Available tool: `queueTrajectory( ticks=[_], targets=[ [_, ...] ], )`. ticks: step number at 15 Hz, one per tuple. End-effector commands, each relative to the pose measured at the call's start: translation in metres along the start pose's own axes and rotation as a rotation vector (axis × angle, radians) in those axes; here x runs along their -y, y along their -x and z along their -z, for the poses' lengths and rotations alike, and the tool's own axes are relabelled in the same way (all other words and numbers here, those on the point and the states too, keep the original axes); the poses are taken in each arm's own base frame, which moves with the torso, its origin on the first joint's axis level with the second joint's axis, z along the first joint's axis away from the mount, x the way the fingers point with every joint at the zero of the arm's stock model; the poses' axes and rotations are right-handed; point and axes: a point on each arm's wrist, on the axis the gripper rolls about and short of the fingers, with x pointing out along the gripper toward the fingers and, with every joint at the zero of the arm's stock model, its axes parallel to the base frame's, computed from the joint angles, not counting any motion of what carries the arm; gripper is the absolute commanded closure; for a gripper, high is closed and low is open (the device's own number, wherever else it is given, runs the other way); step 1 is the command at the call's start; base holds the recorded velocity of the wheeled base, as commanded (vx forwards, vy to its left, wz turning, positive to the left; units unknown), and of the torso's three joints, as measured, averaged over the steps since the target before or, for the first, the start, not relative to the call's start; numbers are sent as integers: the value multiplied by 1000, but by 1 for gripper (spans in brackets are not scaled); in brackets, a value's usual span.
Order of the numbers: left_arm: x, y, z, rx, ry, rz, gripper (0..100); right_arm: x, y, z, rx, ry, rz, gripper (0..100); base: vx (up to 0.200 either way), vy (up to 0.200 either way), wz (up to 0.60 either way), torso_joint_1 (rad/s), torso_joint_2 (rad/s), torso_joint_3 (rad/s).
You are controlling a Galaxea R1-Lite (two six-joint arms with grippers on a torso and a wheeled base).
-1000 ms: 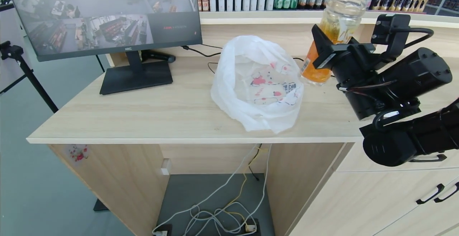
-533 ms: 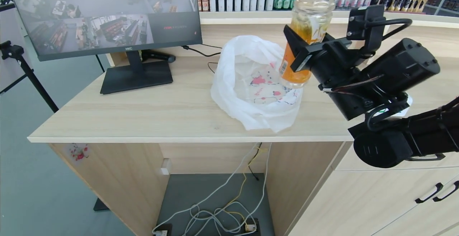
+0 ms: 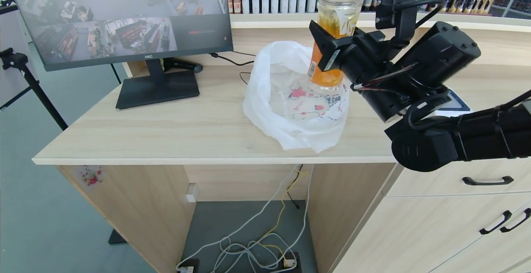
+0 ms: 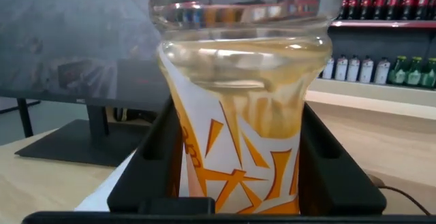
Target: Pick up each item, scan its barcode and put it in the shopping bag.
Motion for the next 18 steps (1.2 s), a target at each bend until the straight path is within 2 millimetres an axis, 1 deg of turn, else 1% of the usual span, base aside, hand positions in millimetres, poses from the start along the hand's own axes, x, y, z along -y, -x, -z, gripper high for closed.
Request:
queueTrajectory(
  ticks=[1, 5, 7, 10, 12, 15, 18],
  targets=[
    [0, 0, 0, 0, 0, -1, 0, -4, -14, 18, -23, -4, -10, 100, 0, 0, 0, 0, 0, 0],
    [0, 0, 0, 0, 0, -1, 0, -6, -41, 44, -34, -13, -13, 100, 0, 0, 0, 0, 0, 0],
    [0, 0, 0, 0, 0, 1, 0, -7, -55, 54, -30, -47, -9, 100, 0, 0, 0, 0, 0, 0],
    [0, 0, 0, 0, 0, -1, 0, -4, -67, 63, -41, -56, -5, 100, 0, 0, 0, 0, 0, 0],
    [0, 0, 0, 0, -2, 1, 0, -6, -69, 70, -56, -61, -6, 100, 0, 0, 0, 0, 0, 0],
    [0, 0, 0, 0, 0, -1, 0, -2, -69, 79, -76, -65, 20, 100, 0, 0, 0, 0, 0, 0],
    [0, 0, 0, 0, 0, 1, 0, -2, -68, 89, -93, -66, 20, 100, 0, 0, 0, 0, 0, 0]
  ],
)
